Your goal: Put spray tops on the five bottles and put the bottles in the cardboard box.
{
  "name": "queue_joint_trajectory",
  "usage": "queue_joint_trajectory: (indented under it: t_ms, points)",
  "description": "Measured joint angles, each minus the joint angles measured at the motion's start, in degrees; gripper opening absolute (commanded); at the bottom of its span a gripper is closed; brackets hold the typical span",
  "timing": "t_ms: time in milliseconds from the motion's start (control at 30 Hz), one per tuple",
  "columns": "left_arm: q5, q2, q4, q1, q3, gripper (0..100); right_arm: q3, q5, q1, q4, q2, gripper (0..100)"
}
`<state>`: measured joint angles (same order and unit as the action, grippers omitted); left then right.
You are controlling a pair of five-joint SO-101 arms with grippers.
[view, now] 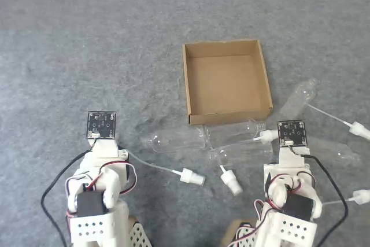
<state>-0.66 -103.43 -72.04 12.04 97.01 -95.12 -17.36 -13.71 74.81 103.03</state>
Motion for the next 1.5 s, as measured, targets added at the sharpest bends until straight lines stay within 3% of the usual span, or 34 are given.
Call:
queue_joint_trajectory:
  t_ms: [200,400,800,1000,1300,1500]
  points:
    - [-0.09,0.0,0.0,0.0,0.0,1,0.0,0.0,0.0,-0.44,0.0,3.5]
    - [-0.09,0.0,0.0,0.0,0.0,1,0.7,0.0,-4.57,-9.76,0.09,8.4]
    - [-0.09,0.0,0.0,0.0,0.0,1,18.99,0.09,-9.67,-11.08,-0.18,10.9]
    - [-0.09,0.0,0.0,0.0,0.0,1,29.54,5.98,-11.16,-11.08,-18.9,12.0]
    - [-0.09,0.0,0.0,0.0,0.0,1,48.09,19.69,-11.25,-11.08,-58.37,24.3]
    - [-0.09,0.0,0.0,0.0,0.0,1,51.69,27.96,-11.34,-13.01,-71.21,24.2]
